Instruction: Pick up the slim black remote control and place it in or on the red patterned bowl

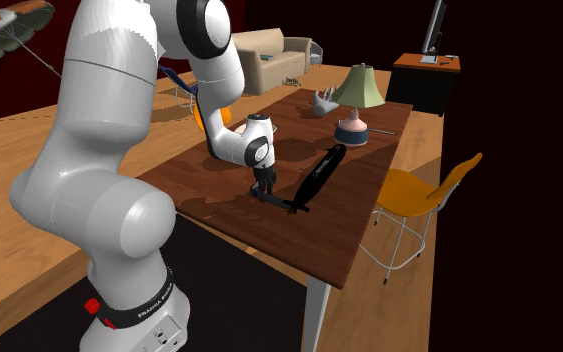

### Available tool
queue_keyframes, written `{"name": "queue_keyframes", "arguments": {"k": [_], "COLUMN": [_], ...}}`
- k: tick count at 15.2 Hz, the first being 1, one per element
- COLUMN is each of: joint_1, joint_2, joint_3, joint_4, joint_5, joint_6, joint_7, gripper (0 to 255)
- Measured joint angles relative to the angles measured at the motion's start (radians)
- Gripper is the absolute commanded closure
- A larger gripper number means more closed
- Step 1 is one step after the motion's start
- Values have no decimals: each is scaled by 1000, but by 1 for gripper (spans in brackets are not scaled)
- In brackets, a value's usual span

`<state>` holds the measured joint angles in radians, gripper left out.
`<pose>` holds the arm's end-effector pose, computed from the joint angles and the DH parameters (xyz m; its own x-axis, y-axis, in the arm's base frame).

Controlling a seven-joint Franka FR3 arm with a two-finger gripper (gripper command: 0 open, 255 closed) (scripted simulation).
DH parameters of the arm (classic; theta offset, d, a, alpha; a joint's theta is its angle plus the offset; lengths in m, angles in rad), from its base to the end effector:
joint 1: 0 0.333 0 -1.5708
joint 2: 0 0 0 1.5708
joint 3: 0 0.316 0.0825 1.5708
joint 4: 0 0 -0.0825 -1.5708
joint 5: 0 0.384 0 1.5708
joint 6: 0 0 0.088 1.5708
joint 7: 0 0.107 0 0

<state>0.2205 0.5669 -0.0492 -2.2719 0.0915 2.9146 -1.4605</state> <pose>0.5219 0.0828 0.1137 0.0183 0.9998 0.0095 0.9969 -0.0190 0.0768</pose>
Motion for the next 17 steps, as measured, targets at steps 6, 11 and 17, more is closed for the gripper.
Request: {"name": "queue_keyframes", "arguments": {"k": [6,11,17], "joint_1": [1,11,20], "joint_2": [-13,-81,-161], "joint_3": [-2,-13,-27], "joint_4": [-2,-24,-40], "joint_5": [-1,-9,-21], "joint_6": [-8,-53,-117], "joint_7": [0,7,15], "gripper": [255,255,255]}}
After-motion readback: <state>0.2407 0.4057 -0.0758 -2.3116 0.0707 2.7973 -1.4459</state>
